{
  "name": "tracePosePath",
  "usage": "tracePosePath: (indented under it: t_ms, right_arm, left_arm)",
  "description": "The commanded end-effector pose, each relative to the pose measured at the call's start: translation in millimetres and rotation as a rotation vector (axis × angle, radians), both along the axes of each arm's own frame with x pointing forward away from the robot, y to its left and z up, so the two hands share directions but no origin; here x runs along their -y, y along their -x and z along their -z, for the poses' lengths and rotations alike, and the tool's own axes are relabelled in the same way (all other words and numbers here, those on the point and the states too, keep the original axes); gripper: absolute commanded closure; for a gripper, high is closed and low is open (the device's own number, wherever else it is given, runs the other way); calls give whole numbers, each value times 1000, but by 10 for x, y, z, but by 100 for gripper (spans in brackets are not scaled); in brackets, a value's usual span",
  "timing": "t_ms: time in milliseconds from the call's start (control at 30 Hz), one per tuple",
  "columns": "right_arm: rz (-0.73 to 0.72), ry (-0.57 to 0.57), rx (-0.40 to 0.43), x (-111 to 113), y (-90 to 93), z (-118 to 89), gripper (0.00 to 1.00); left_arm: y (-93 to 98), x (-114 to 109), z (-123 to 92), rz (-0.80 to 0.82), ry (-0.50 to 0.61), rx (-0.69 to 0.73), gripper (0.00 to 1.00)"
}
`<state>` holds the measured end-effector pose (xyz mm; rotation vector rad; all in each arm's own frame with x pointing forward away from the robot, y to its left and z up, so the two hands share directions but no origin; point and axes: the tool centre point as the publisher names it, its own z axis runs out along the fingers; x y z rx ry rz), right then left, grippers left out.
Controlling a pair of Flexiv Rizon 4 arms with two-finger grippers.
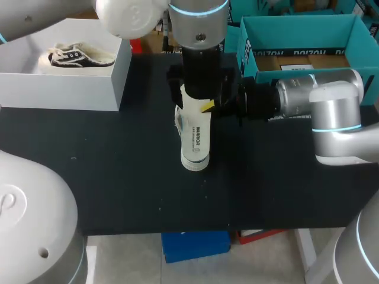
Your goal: Take the shoe out of the shoebox, open the shoe tongue, remove and reinsert the insole, then place the shoe into the shoebox
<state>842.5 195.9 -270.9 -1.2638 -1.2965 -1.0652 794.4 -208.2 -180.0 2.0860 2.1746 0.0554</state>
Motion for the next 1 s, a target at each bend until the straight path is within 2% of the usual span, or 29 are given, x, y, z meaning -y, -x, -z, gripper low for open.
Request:
tracePosePath:
  t_ms: [33,567,767,1000]
  right_arm:
    - [1,1,0,-11,-3,5,100]
    - [1,1,0,-11,-3,5,100]
    - [1,1,0,-11,-3,5,100]
    - [1,1,0,-11,-3,5,100]
  left_arm:
    - [146,-61,40,0,17,28,0]
    - [593,-105,85,10,58,21,0]
    - [636,-119,117,13,62,11,0]
    - [491,-142,155,10,84,5,0]
